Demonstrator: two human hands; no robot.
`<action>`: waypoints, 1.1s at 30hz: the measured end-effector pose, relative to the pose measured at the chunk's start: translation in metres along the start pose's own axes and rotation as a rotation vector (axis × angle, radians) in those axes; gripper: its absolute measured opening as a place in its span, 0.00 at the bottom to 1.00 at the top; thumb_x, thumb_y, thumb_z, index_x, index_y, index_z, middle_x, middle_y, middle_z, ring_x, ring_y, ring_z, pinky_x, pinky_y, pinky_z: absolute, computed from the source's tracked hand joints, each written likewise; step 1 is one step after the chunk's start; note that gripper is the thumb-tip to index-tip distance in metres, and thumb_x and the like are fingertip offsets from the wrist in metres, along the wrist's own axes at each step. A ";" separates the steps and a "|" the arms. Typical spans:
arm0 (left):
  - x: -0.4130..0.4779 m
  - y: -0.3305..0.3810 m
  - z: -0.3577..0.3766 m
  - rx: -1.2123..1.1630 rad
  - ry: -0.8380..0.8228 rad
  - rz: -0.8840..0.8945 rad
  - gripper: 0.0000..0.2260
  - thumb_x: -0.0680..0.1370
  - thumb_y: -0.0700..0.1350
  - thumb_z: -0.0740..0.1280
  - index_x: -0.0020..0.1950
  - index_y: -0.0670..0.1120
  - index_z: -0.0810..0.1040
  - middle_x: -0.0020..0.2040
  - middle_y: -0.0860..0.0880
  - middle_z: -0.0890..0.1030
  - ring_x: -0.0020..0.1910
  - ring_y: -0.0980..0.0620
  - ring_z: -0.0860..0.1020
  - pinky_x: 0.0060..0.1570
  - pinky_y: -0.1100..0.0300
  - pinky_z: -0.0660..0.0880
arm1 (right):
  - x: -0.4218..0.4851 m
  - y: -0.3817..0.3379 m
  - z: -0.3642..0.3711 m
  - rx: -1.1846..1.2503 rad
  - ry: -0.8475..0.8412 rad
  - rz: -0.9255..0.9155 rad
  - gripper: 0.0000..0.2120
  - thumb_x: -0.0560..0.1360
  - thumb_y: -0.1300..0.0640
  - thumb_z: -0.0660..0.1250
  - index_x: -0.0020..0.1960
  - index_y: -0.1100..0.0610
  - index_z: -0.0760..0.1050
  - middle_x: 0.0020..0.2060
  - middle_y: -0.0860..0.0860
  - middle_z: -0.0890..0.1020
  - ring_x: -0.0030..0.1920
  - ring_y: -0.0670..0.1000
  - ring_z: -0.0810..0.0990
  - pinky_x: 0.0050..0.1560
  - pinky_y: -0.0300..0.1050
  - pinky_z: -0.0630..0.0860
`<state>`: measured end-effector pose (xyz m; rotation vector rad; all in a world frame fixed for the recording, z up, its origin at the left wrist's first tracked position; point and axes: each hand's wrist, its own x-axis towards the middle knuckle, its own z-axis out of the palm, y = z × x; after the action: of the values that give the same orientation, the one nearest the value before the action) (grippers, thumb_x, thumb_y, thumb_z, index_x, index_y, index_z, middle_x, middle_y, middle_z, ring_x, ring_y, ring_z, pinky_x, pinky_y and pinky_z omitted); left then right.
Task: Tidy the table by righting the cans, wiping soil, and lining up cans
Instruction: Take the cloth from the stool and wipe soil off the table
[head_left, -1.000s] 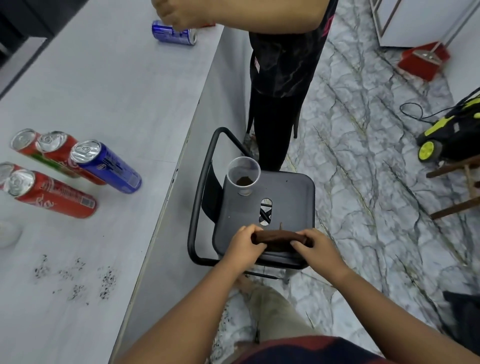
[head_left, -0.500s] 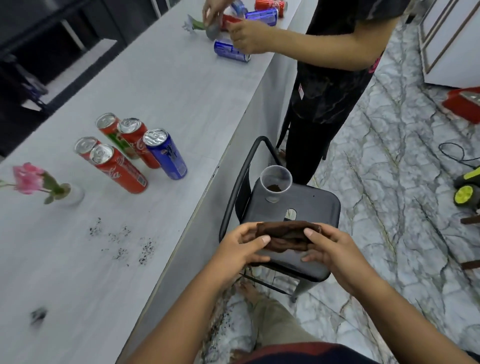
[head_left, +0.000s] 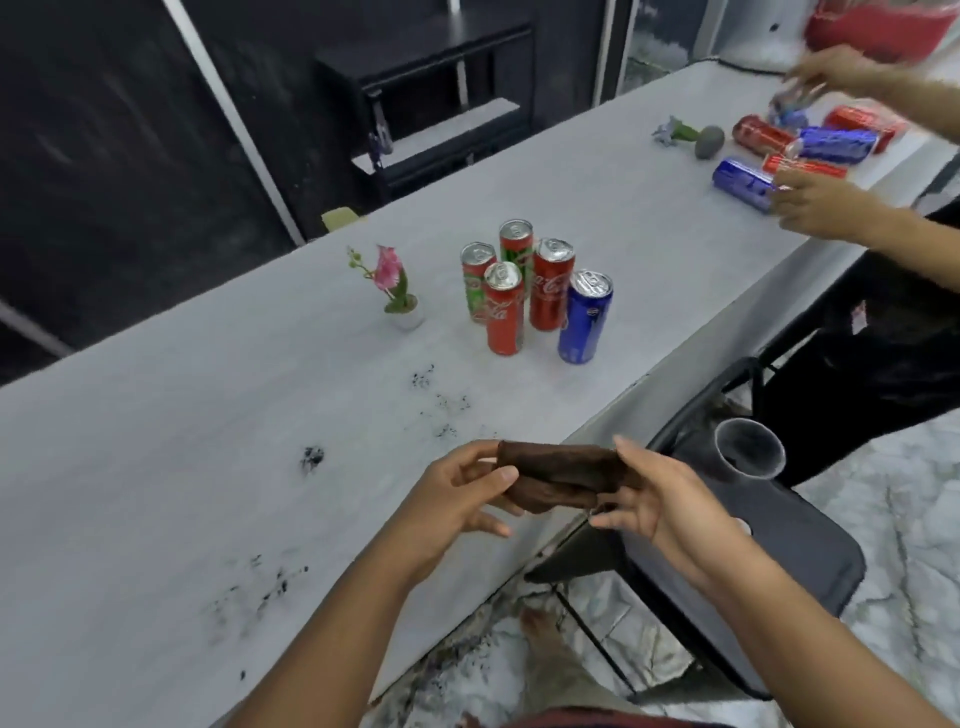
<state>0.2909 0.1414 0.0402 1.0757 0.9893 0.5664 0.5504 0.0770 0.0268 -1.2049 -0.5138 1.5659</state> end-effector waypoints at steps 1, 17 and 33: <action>-0.006 0.001 -0.013 -0.010 0.031 0.002 0.12 0.85 0.46 0.73 0.68 0.50 0.84 0.57 0.41 0.89 0.55 0.40 0.88 0.47 0.51 0.86 | 0.009 0.000 0.013 -0.028 -0.035 0.025 0.24 0.79 0.47 0.72 0.63 0.66 0.85 0.58 0.64 0.87 0.55 0.63 0.89 0.45 0.53 0.86; -0.082 -0.027 -0.129 -0.169 0.492 0.076 0.13 0.83 0.41 0.75 0.65 0.55 0.87 0.66 0.46 0.85 0.63 0.48 0.86 0.56 0.48 0.86 | 0.103 0.027 0.161 -0.397 -0.375 0.174 0.07 0.77 0.67 0.76 0.55 0.63 0.88 0.55 0.62 0.88 0.57 0.60 0.89 0.53 0.50 0.86; -0.055 -0.001 -0.260 0.043 0.729 0.139 0.13 0.81 0.32 0.74 0.60 0.47 0.85 0.62 0.45 0.84 0.53 0.49 0.86 0.59 0.51 0.84 | 0.215 0.023 0.306 -0.896 -0.674 -0.107 0.14 0.75 0.66 0.76 0.53 0.48 0.90 0.49 0.50 0.91 0.53 0.52 0.88 0.59 0.44 0.82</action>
<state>0.0363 0.2166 0.0258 0.9929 1.5653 1.0982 0.2806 0.3368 0.0380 -1.2001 -1.8290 1.6718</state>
